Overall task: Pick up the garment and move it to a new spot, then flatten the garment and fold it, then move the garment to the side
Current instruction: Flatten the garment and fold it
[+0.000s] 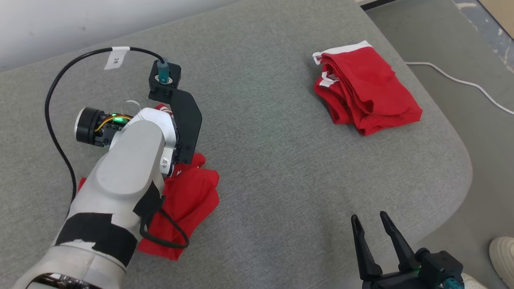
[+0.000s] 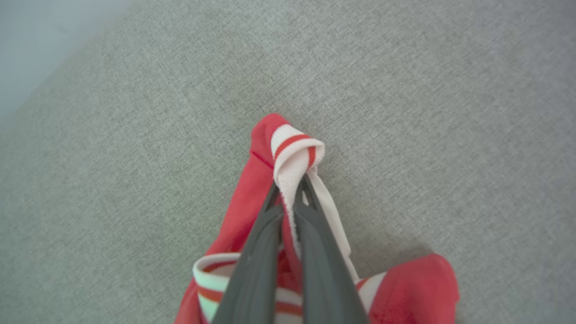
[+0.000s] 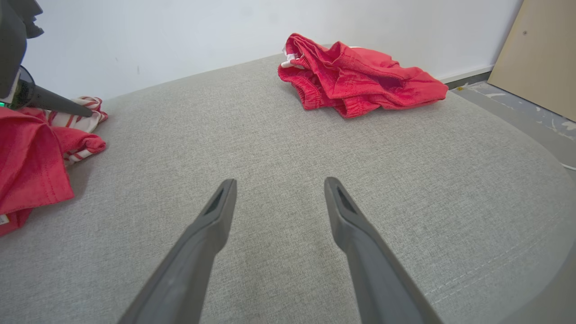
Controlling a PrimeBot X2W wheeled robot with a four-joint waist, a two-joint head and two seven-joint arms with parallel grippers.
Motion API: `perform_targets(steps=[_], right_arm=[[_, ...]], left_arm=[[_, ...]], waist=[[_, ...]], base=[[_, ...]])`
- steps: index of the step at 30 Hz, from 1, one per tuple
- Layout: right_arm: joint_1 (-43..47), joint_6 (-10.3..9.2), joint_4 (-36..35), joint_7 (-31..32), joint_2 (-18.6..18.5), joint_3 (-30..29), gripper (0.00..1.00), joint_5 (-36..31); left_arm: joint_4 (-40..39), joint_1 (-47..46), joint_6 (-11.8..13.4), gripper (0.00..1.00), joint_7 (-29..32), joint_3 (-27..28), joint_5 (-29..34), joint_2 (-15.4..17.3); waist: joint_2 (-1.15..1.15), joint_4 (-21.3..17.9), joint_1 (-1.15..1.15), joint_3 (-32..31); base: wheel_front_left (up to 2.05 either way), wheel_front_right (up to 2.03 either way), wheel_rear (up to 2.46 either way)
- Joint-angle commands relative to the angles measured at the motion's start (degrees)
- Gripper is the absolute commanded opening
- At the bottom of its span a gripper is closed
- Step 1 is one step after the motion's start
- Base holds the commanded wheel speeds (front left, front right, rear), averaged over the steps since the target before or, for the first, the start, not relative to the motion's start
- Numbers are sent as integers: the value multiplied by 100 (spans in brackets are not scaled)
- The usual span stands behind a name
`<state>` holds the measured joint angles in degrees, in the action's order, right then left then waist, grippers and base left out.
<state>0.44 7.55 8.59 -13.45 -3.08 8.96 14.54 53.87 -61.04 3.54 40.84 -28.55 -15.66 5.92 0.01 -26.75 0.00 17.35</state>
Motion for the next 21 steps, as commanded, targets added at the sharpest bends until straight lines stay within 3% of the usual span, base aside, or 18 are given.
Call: perform_targets(steps=[1,5,12,16,17,21], right_arm=[[-37,-14,8,-27,12,-3,100,11],[-31,-14,19,-34,14,-40,100,6],[-25,-14,61,13,11,-72,100,-18],[-21,-14,82,72,-51,-37,100,-26],[7,-14,83,110,-71,-30,100,-25],[93,-14,77,170,-102,-22,100,-23]], left_arm=[[5,22,24,0,-60,-5,70,40],[-244,-72,34,0,-738,151,-120,-52],[-1104,-411,-293,0,-2113,493,-1082,-294],[-2150,-563,-423,0,-2718,52,-2436,-314],[-2684,-612,-373,0,-3010,-229,-3155,-311],[-3618,-864,-172,0,-3812,-662,-4347,-302]], waist=[[-1,24,0,-6],[-1,124,0,-11],[-1,452,0,-218],[-1,646,0,-477],[-1,750,0,-614],[-1,942,0,-896]], base=[[0,0,0],[0,0,0],[0,0,0],[0,0,0],[0,0,0],[0,0,0]])
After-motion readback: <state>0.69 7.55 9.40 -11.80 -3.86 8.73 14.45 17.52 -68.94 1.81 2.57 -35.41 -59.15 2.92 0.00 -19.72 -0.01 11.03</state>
